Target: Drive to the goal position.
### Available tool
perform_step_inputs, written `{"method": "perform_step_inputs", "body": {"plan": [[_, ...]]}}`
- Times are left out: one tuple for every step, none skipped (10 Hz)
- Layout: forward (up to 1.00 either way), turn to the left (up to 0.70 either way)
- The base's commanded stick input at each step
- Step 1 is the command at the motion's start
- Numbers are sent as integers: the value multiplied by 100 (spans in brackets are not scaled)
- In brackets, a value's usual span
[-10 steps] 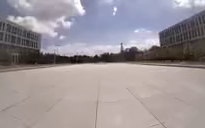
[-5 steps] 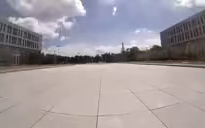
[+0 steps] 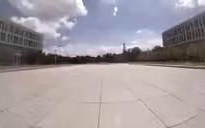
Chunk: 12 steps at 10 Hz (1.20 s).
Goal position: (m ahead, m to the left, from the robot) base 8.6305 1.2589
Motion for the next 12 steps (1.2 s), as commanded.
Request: {"method": "perform_step_inputs", "body": {"plan": [[70, 2], [70, 2], [70, 2], [70, 2], [70, 2], [70, 2], [70, 2], [70, 2], [70, 2], [70, 2], [70, 2], [70, 2]]}}
